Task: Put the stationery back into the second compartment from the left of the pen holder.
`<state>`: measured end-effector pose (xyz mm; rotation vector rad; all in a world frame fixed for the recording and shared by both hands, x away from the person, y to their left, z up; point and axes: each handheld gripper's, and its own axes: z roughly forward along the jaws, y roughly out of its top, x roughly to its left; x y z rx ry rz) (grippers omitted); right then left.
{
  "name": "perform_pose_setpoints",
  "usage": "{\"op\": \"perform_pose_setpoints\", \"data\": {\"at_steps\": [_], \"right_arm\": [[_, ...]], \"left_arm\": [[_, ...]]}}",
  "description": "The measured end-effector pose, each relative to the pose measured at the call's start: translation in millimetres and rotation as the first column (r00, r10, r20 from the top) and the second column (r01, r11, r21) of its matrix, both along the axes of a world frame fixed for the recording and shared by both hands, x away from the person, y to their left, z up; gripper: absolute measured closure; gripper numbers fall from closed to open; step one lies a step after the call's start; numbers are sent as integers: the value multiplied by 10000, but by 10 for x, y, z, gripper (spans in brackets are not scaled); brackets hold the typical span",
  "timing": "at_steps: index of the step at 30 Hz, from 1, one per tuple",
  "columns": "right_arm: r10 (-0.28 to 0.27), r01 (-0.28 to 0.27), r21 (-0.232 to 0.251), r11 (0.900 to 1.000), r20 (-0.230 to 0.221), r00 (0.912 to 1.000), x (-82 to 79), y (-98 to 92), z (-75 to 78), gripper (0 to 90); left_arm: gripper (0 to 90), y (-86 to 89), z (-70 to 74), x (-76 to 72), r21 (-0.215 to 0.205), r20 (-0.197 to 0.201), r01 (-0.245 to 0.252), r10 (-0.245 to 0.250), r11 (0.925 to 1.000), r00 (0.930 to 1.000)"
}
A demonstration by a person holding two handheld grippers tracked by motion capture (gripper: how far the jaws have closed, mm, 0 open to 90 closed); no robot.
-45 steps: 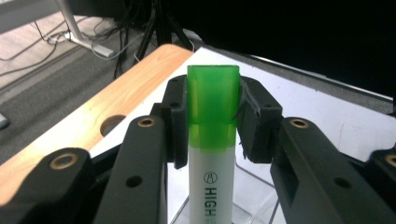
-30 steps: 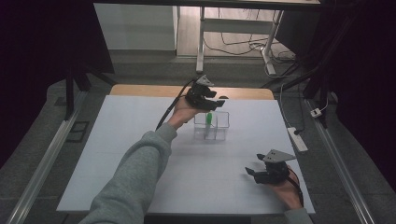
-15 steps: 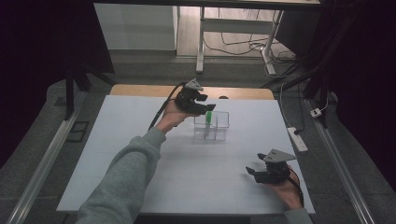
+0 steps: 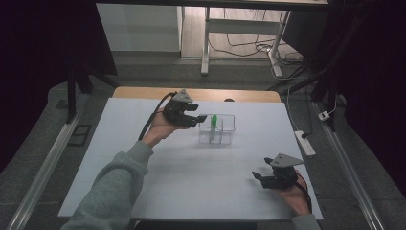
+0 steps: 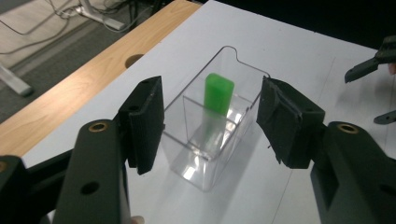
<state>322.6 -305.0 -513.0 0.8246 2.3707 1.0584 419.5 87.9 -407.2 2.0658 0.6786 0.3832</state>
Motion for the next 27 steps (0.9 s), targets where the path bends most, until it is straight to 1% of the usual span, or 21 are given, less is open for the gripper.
{"op": "perform_pose_setpoints", "data": {"at_steps": [1, 2, 5, 8, 9, 11, 12, 14, 17, 19, 23, 27], "right_arm": [[1, -1, 60, 10000, 1, 10000, -3, 1, 5, 255], [-27, 27, 12, 10000, 63, 10000, -6, 1, 13, 254], [-19, 19, 68, 10000, 25, 10000, -9, -1, 21, 254], [1, -1, 53, 10000, 29, 10000, -11, 1, 21, 254], [8, -8, 47, 10000, 41, 10000, -12, 1, 22, 254], [12, -13, 48, 10000, 63, 10000, -13, 1, 25, 254], [5, -5, 13, 10000, 99, 10000, -15, 1, 25, 254], [28, -27, -88, 10000, 109, 9999, -24, -3, 27, 254], [-4, 4, -16, 10000, 110, 9999, -31, -14, 36, 253], [-50, 50, 1, 10000, 134, 9999, -35, -16, 39, 253], [-24, 24, -27, 10000, 77, 10000, -32, -13, 32, 252], [-47, 48, -37, 10000, 58, 10000, -30, -12, 29, 252]], "left_arm": [[414, 26, -13, -35, -15, 19, -23, 23, 10000, 10000], [413, 50, -31, -70, -3, 18, -44, 44, 10000, 10000], [413, 126, -95, -172, 57, -74, -127, 127, 9999, 9999], [413, 217, -159, -275, 60, -153, -352, 353, 9994, 9993], [414, 246, -182, -312, 135, -145, -420, 422, 9990, 9990], [414, 315, -232, -400, 291, -7, -650, 650, 9975, 9979], [415, 355, -262, -446, 239, -11, -756, 756, 9969, 9971], [416, 427, -329, -533, 193, -145, -860, 863, 9961, 9962], [412, 523, -412, -650, 282, -237, -975, 982, 9948, 9949], [412, 589, -455, -715, 251, -338, -988, 996, 9948, 9945], [404, 697, -537, -831, 306, -463, -1071, 1085, 9938, 9930], [394, 801, -602, -933, 218, -569, -1215, 1226, 9924, 9908]]}}
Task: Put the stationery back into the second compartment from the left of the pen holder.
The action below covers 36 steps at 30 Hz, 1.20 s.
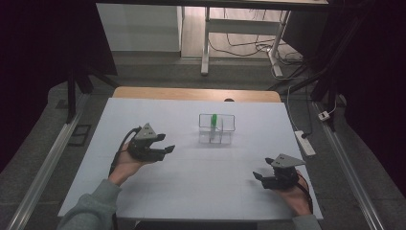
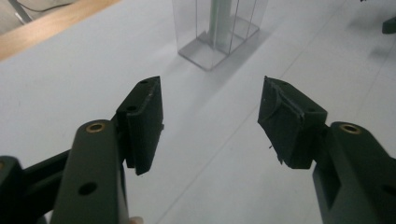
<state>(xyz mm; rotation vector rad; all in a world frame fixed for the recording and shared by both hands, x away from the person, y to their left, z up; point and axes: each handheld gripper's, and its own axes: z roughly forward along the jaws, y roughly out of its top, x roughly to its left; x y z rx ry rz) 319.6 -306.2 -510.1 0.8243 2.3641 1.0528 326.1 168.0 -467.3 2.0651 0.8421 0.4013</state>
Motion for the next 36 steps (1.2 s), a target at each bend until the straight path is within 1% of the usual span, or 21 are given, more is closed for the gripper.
{"op": "perform_pose_setpoints", "data": {"at_steps": [4, 6, 8, 11, 14, 17, 21, 26, 33, 36], "right_arm": [[3, -3, -18, 10000, -9, 10000, -1, -8, 0, 251], [30, -30, -2, 10000, -12, 10000, 0, -10, -4, 251], [37, -37, -26, 10000, -6, 10000, 2, -14, -7, 251], [9, -9, -11, 10000, -12, 10000, -1, -15, -4, 250], [1, -1, 5, 10000, 6, 10000, -3, -14, -1, 250], [29, -29, 6, 10000, -5, 10000, 0, -12, -6, 250], [36, -36, -37, 10000, 4, 10000, 0, -13, -6, 249], [43, -43, -13, 10000, 38, 10000, -3, -13, -1, 249], [45, -46, 67, 10000, 153, 9999, -18, -15, 19, 250], [52, -55, 107, 9999, 211, 9998, -17, -20, 24, 250]], "left_arm": [[385, 100, -74, -111, -57, -44, -221, 221, 9997, 9997], [385, 140, -124, -183, 147, 56, -405, 404, 9991, 9992], [379, 182, -183, -249, 205, -9, -425, 426, 9989, 9991], [374, 258, -272, -341, 55, -121, -550, 551, 9985, 9984], [366, 329, -356, -412, -8, -238, -675, 674, 9977, 9974], [360, 397, -423, -474, 141, -151, -954, 956, 9953, 9953], [355, 495, -489, -529, 147, -290, -1107, 1111, 9937, 9934], [350, 576, -534, -588, 181, -317, -1216, 1221, 9924, 9920], [343, 624, -561, -615, 260, -345, -1284, 1293, 9914, 9910], [341, 633, -561, -616, 231, -346, -1307, 1314, 9912, 9907]]}}
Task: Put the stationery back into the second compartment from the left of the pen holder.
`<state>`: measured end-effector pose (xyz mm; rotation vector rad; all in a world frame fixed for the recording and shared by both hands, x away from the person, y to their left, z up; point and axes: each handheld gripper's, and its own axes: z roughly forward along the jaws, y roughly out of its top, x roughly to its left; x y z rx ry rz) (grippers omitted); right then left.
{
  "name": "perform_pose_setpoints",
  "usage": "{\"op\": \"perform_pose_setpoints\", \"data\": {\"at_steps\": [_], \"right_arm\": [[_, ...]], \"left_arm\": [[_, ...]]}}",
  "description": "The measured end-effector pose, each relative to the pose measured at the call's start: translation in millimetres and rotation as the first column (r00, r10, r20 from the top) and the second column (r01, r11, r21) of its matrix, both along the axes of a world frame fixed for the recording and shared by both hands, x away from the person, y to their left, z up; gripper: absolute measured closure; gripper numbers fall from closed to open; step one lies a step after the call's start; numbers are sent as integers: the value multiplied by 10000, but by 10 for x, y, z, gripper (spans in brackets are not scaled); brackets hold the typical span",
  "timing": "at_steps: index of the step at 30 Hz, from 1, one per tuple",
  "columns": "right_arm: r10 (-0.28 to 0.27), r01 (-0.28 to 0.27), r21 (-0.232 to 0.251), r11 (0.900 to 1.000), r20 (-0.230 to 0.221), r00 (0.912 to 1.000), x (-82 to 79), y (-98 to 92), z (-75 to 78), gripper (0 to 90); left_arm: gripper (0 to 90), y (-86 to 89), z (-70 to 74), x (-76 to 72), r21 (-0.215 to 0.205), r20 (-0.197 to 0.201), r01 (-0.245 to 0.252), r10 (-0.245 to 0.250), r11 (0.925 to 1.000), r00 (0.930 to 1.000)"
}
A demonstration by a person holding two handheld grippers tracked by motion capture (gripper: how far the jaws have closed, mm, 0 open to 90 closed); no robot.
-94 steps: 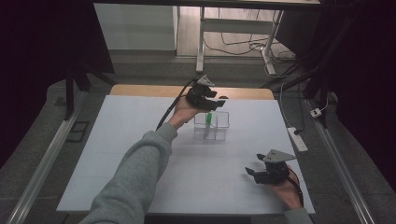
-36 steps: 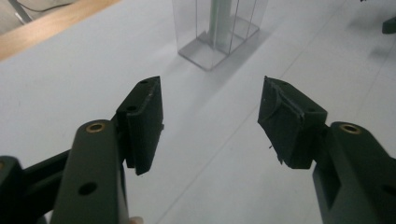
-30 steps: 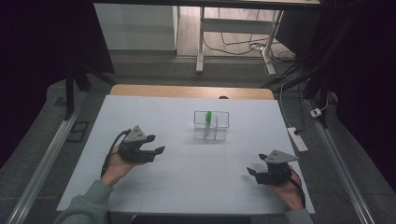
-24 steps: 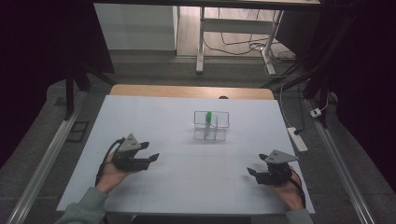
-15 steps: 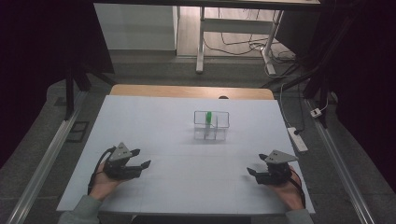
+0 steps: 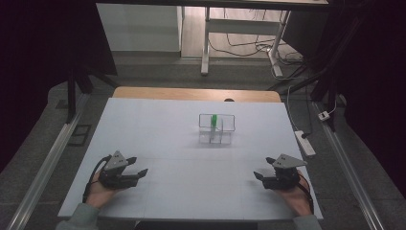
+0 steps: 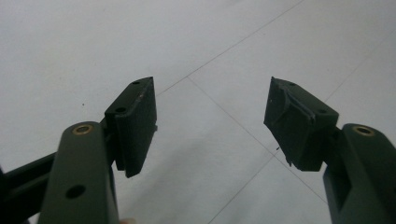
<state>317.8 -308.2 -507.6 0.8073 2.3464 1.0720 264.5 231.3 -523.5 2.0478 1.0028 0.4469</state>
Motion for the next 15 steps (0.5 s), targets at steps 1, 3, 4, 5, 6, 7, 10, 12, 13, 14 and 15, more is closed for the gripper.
{"op": "perform_pose_setpoints", "data": {"at_steps": [1, 3, 4, 5, 6, 7, 10, 12, 13, 14, 15], "right_arm": [[-12, 12, 6, 10000, 5, 10000, 1, -2, 0, 251], [-28, 28, 1, 10000, 13, 10000, 1, -3, 1, 251], [-23, 23, 8, 10000, 19, 10000, 1, -4, 1, 250], [-17, 17, 8, 10000, 24, 10000, 1, -3, 2, 251], [5, -5, 27, 10000, 35, 10000, 1, -1, 1, 251], [-5, 5, 2, 10000, 43, 10000, 0, 0, 5, 251], [-27, 26, 76, 10000, 75, 10000, -8, 0, 19, 251], [-24, 23, 74, 10000, 81, 10000, -9, -2, 21, 251], [-25, 25, 48, 10000, 72, 10000, -9, -2, 20, 251], [-18, 18, 66, 10000, 75, 10000, -8, 0, 17, 251], [-12, 12, 58, 10000, 75, 10000, -8, 2, 15, 250]], "left_arm": [[341, 1, 0, 0, -6, 0, 1, -1, 10000, 10000], [339, 1, 2, 0, -17, 2, 12, -12, 10000, 10000], [339, 1, 2, 0, -22, 6, 5, -5, 10000, 10000], [339, 0, 3, 0, -24, 8, 13, -13, 10000, 10000], [338, -2, 2, 0, -15, 16, 18, -18, 10000, 10000], [337, -2, 2, -1, -7, 20, 24, -24, 10000, 10000], [336, -4, -2, 1, 20, 10, 37, -37, 10000, 10000], [335, -6, -5, 1, 18, 5, 35, -35, 10000, 10000], [336, -6, -6, 1, 9, 3, 39, -39, 10000, 10000], [336, -6, -8, 2, 13, -1, 44, -44, 10000, 10000], [335, -5, -10, 4, 9, -12, 48, -48, 10000, 10000]]}}
